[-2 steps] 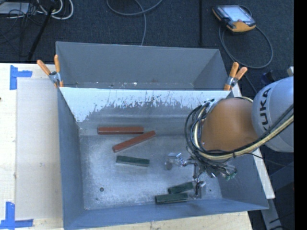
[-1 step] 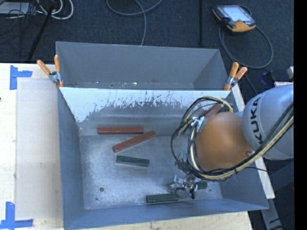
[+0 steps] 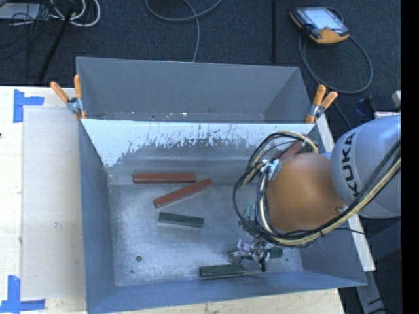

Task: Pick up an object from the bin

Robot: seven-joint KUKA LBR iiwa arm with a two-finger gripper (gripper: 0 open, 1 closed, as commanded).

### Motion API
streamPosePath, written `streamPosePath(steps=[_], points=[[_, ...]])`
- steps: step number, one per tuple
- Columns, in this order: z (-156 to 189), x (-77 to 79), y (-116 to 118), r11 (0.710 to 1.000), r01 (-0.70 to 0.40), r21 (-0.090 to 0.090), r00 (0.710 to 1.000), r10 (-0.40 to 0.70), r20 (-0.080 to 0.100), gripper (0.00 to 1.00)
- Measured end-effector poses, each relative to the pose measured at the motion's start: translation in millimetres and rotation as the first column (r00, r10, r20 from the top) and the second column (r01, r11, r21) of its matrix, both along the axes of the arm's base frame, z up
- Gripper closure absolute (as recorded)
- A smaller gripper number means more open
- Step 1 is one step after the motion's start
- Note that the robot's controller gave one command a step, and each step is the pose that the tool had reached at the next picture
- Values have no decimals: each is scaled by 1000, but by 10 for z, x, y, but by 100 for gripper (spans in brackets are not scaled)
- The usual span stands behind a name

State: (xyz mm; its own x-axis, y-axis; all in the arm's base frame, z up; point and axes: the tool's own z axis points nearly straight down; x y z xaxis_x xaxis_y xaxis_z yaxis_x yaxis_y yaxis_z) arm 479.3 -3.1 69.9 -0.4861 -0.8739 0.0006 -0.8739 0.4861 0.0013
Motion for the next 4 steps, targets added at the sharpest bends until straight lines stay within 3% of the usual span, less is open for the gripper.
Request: streamPosePath(steps=[1, 2, 3, 4], points=[[480, 419, 426, 979, 205, 2, 979, -205, 3, 0], [471, 411, 422, 979, 206, 2, 979, -206, 1, 0], [402, 517, 554, 962, 274, -1, 962, -274, 2, 0], [130, 950, 975, 984, 181, 2, 984, -181, 2, 100]])
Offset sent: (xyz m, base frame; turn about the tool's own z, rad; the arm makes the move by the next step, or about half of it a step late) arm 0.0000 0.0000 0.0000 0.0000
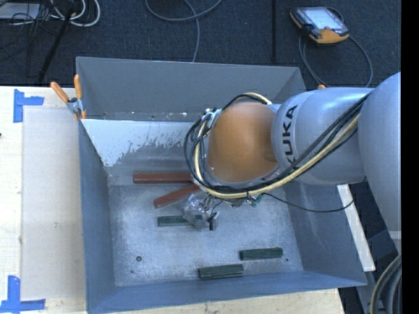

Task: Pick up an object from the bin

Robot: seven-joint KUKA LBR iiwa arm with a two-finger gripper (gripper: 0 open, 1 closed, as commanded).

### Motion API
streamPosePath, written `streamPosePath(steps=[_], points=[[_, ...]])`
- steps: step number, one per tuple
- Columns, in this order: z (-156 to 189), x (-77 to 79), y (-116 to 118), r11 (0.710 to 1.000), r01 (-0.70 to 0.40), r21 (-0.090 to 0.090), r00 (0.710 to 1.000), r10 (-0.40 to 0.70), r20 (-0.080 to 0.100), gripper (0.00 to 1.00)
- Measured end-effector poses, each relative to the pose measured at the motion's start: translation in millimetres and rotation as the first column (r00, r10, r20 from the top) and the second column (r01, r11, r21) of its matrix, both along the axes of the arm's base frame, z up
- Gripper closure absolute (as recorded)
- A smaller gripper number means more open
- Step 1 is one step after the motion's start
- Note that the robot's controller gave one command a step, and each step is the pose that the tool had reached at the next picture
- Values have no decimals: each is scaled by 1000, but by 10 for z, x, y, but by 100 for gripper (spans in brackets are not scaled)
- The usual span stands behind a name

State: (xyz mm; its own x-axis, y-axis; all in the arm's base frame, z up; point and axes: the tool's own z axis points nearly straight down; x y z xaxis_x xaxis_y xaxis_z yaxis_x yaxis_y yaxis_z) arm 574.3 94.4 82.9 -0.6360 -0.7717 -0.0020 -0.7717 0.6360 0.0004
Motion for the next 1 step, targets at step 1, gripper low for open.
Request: streamPosePath(steps=[1], points=[[-3, -3, -4, 1000, 3, 0, 1000, -3, -1, 0]])
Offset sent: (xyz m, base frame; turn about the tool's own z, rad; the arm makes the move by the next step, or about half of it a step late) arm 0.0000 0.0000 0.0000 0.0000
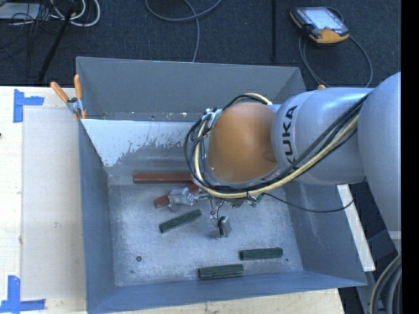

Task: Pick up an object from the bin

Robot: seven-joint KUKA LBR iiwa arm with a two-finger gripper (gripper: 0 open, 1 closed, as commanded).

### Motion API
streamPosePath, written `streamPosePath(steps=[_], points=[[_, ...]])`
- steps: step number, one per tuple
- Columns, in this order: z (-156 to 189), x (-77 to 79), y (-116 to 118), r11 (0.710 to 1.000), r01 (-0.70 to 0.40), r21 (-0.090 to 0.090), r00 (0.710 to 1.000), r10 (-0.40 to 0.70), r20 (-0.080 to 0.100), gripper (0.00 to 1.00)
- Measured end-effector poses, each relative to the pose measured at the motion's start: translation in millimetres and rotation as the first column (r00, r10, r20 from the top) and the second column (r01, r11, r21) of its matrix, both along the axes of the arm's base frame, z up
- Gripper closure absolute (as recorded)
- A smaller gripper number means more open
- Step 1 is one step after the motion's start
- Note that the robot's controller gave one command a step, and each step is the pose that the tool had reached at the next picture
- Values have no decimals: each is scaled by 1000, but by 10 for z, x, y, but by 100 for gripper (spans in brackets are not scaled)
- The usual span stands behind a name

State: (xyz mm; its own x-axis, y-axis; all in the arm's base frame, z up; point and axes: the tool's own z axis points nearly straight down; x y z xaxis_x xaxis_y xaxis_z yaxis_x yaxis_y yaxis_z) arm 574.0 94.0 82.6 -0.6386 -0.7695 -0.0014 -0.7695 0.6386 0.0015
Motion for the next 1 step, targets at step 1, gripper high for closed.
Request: streamPosePath(steps=[1], points=[[-1, 0, 0, 1000, 1, 0, 1000, -1, 0, 0]])
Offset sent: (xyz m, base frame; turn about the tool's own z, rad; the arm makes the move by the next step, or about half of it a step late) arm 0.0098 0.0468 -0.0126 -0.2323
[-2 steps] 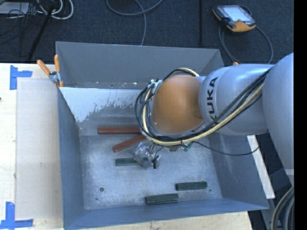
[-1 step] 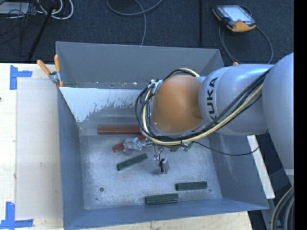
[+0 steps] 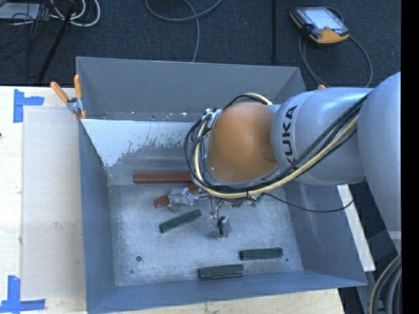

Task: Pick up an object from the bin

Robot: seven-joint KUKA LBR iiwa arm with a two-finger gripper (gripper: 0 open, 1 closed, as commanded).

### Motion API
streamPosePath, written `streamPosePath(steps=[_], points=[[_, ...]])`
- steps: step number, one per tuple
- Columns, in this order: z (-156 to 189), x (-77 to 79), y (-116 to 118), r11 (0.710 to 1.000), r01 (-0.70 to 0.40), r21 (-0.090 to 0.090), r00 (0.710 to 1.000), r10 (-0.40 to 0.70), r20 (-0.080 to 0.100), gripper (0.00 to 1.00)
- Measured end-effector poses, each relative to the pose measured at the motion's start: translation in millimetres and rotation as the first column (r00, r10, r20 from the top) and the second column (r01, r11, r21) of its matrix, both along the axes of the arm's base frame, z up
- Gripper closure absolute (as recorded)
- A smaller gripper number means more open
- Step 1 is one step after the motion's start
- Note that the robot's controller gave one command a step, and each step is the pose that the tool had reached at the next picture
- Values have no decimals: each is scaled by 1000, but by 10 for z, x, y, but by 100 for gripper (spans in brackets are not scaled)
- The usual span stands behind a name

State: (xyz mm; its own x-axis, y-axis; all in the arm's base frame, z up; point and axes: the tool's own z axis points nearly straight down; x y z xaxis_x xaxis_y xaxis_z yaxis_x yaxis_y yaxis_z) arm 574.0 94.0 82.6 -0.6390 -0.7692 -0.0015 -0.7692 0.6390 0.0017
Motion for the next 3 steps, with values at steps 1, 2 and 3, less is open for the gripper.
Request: streamPosePath(steps=[1, 2, 3], points=[[-108, 111, 469, 974, -227, -3, 974, 227, 2, 100], [-107, 112, 465, 974, -225, -2, 974, 225, 2, 100], [1014, -104, 479, 957, -290, 0, 957, 290, 1, 100]])
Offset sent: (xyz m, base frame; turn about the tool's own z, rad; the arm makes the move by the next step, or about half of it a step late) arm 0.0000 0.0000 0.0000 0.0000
